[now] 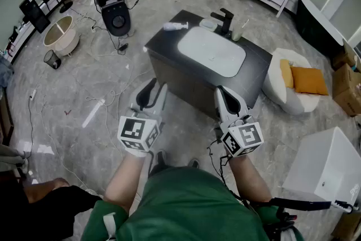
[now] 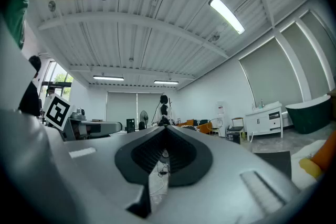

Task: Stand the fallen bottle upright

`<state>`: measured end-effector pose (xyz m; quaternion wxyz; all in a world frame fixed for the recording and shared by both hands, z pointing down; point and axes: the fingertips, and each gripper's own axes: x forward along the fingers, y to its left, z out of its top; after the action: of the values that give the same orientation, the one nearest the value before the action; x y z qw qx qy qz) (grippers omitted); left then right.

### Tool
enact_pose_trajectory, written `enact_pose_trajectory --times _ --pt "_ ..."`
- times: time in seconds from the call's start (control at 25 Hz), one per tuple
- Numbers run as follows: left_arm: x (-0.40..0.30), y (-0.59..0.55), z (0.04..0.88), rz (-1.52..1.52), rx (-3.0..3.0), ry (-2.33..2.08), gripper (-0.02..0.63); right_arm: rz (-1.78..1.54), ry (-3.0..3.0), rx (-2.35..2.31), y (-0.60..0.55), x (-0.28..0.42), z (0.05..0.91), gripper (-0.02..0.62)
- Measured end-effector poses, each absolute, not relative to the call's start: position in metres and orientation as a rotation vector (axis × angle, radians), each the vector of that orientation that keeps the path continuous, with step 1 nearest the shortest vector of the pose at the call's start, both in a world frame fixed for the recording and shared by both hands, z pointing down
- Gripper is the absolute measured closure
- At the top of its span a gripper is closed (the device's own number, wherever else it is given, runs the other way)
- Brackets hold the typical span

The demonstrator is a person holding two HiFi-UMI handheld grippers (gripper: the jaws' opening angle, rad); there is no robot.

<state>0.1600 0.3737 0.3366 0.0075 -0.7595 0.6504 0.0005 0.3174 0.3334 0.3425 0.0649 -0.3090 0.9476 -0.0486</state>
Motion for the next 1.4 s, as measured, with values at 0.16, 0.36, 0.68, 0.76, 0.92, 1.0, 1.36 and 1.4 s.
enact_pose_trajectory --times 0.16,0.36,0.68,0.76,0.92,1.0,1.36,1.4 --pt "0.173 0.377 0.336 -0.002 -2.368 2.049 0.486 -0.139 2.864 -0.916 0.334 0.331 0.342 0.594" --pt "0.179 0.383 0.338 -0.017 -2.355 2.07 0.486 -0.18 2.865 -0.91 0.335 0.339 0.351 0.594" --pt "0.142 0.376 0.343 -0.037 -2.3 2.125 0.435 -0.224 2.845 -1.028 0.306 0.324 0.36 0.519" --pt "0.123 0.365 0.348 -0.03 -2.304 2.145 0.426 -0.217 2.846 -1.036 0.295 0.313 0.359 0.518" --pt "0.081 0.334 0.356 -0.016 -2.326 2.15 0.417 -0.203 2.846 -1.076 0.266 0.281 0.361 0.518" --pt "0.056 0.318 0.359 -0.015 -2.339 2.139 0.414 -0.201 2.843 -1.1 0.25 0.26 0.362 0.518" --pt "-0.062 0.242 0.367 0.039 -2.406 2.09 0.409 -0.189 2.828 -1.225 0.182 0.166 0.356 0.518" --pt "-0.072 0.236 0.369 0.044 -2.422 2.081 0.41 -0.191 2.829 -1.237 0.178 0.156 0.357 0.52"
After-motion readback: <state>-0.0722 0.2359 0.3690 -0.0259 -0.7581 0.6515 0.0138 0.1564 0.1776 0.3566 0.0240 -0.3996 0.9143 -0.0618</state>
